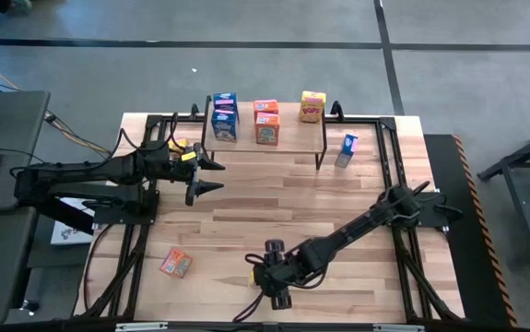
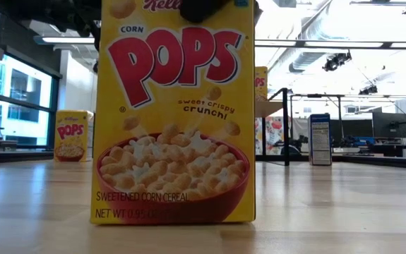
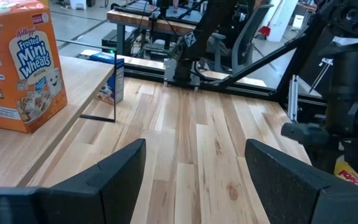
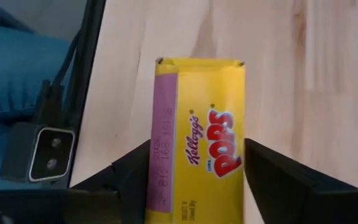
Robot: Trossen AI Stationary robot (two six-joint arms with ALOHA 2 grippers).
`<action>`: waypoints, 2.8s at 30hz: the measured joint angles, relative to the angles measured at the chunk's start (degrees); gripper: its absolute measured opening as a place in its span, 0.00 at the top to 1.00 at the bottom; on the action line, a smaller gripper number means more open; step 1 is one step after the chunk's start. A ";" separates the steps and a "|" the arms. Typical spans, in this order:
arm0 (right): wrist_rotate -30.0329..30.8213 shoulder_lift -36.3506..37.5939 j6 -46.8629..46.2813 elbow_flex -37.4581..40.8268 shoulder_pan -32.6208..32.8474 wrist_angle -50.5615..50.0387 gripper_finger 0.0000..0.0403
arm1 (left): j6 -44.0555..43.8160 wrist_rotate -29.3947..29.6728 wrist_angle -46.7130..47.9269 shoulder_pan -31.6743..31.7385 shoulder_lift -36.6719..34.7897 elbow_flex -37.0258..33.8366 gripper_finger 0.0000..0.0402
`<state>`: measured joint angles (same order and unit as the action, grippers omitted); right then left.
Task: Stack cereal on shelf
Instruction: Put the bottom yellow cereal box aligned with the other yellow cereal box on the shelf
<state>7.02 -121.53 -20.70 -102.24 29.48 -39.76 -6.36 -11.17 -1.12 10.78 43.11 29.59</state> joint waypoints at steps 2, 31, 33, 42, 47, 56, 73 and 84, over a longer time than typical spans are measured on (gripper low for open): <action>-0.48 -0.12 0.11 -0.02 -0.23 0.13 0.49 | 0.01 -0.01 -0.01 0.01 0.00 -0.01 0.34; 3.10 0.09 16.98 -14.53 -6.27 -21.58 0.61 | -0.01 0.01 -0.01 0.01 0.00 -0.01 0.34; 2.22 0.75 18.37 -15.09 -7.67 -23.17 0.61 | 0.01 -0.01 0.01 0.01 0.00 -0.01 0.34; 1.58 8.85 24.16 -11.60 -15.45 -25.08 0.61 | 0.01 0.00 0.02 0.01 0.00 -0.01 0.34; 1.87 13.09 25.02 -11.21 -20.52 -28.70 0.61 | 0.01 0.01 0.01 0.01 0.00 -0.01 0.34; -1.34 18.78 31.02 -11.15 -30.54 -30.96 0.61 | 0.01 0.01 0.03 0.01 0.00 0.01 0.34; -13.44 24.03 43.30 -11.15 -53.35 -34.42 0.61 | -0.01 0.01 0.01 -0.01 0.00 -0.01 0.34; -22.89 25.46 49.40 -4.71 -64.74 -31.71 0.61 | 0.01 0.01 0.01 -0.01 0.00 -0.01 0.34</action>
<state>-15.86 -96.07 28.70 -106.94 -35.26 -71.47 -6.35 -11.16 -1.10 10.77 43.11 29.58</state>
